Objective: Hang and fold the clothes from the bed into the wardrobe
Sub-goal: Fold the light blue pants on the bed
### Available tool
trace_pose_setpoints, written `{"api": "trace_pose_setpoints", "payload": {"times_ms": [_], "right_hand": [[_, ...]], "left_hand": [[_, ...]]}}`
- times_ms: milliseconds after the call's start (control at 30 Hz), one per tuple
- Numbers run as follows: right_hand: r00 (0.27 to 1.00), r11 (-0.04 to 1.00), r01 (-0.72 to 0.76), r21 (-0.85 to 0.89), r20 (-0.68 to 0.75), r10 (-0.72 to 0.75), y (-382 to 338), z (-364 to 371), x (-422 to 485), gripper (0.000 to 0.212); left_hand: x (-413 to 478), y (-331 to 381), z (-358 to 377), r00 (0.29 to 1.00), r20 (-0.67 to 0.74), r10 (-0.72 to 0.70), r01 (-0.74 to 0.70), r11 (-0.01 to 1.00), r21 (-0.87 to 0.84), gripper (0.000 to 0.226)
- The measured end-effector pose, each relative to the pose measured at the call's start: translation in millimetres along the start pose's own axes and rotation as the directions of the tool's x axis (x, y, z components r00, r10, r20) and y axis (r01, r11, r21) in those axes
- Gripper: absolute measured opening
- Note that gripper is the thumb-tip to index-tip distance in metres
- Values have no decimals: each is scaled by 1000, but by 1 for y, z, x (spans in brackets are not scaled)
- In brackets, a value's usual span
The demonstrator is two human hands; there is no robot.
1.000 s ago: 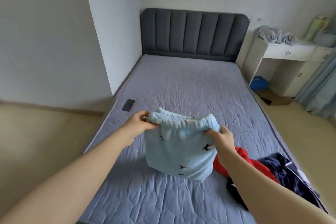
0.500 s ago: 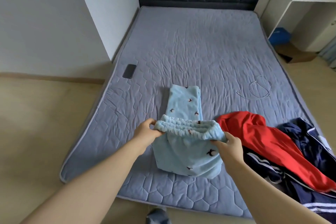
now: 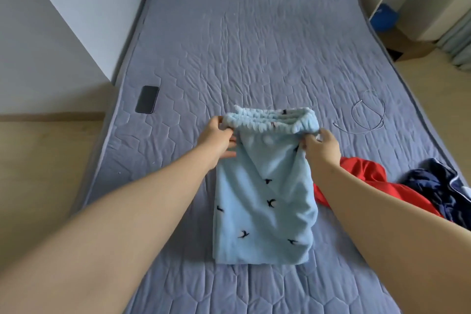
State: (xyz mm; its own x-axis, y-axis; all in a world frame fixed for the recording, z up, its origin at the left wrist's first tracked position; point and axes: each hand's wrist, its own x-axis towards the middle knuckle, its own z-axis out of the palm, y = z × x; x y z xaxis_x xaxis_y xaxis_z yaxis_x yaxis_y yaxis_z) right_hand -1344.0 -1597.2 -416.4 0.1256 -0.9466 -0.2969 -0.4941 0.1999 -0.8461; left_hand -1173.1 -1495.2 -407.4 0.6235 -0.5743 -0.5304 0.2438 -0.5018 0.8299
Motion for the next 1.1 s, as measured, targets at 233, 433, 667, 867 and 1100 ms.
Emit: {"api": "trace_pose_setpoints", "payload": {"times_ms": [233, 433, 667, 867, 1100], "right_hand": [[924, 991, -40, -125, 374, 84, 59, 21, 24, 76], [860, 890, -1, -457, 454, 234, 161, 36, 24, 75], [851, 833, -106, -543, 385, 359, 257, 43, 25, 66], [950, 925, -260, -278, 98, 297, 299, 40, 12, 67], [859, 889, -446, -103, 232, 457, 306, 38, 13, 11]], "left_hand": [[48, -58, 36, 988, 149, 31, -97, 883, 460, 75], [62, -169, 60, 989, 138, -55, -44, 780, 624, 70], [59, -279, 74, 998, 18, -62, 20, 558, 830, 70], [37, -321, 75, 958, -271, -97, 227, 832, 506, 81], [37, -328, 63, 908, -275, -316, 375, 906, 195, 40]]}}
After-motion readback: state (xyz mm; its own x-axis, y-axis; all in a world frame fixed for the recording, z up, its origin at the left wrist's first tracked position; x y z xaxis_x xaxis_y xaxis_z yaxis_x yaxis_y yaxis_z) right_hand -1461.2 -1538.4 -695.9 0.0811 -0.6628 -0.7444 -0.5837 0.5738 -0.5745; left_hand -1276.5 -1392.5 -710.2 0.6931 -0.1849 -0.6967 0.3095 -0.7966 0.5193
